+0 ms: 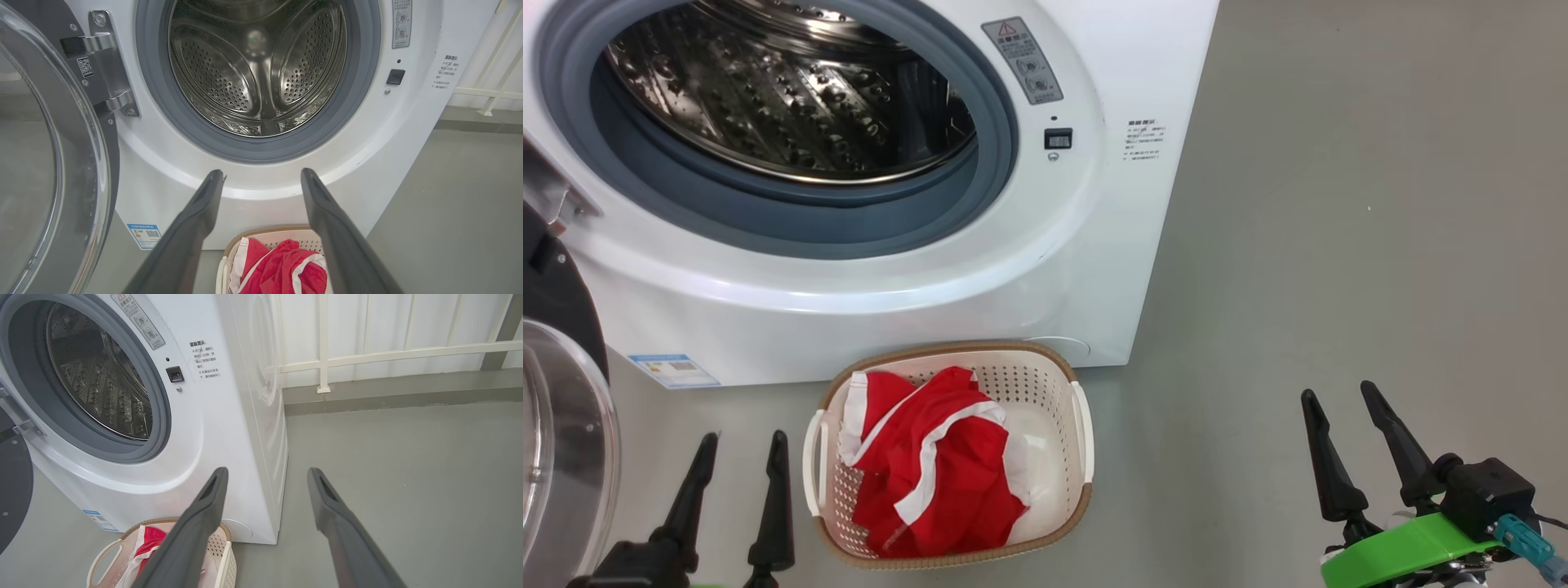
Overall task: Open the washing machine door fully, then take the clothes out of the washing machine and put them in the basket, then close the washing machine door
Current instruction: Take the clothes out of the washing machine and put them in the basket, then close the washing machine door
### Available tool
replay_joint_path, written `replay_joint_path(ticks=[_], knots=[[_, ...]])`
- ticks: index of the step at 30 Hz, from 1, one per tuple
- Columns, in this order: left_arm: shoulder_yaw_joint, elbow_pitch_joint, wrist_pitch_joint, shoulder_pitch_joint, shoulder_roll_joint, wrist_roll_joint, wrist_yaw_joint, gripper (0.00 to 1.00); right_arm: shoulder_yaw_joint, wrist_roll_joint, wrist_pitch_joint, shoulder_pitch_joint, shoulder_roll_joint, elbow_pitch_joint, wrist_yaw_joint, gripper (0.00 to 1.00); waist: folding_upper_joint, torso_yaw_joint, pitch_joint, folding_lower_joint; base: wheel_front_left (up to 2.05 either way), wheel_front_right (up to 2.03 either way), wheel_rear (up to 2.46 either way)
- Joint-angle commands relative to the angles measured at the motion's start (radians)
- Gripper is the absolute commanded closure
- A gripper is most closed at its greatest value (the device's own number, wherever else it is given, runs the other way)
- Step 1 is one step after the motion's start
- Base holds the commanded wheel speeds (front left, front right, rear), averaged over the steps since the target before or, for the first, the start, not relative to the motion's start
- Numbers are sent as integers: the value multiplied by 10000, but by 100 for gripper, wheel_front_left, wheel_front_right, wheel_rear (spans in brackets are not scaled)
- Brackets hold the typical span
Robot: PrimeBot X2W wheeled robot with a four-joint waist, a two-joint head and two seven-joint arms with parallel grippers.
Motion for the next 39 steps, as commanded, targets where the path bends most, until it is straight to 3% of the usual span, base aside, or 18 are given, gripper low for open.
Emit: replay_joint_path(ticks=[1,26,39], knots=[[385,-382,-49,79,69,86,6,0,167,-54,-63,-8,-39,-251,73,0,-1,-19,-7,-1,0,0,0],[436,-734,-49,334,35,-185,6,0,121,-94,-63,76,-39,-299,73,0,-1,-86,-1,-1,-2,2,0],[349,-739,-49,334,34,-155,6,0,159,-56,-63,57,-39,-308,73,0,-1,-61,13,-1,-130,130,0]])
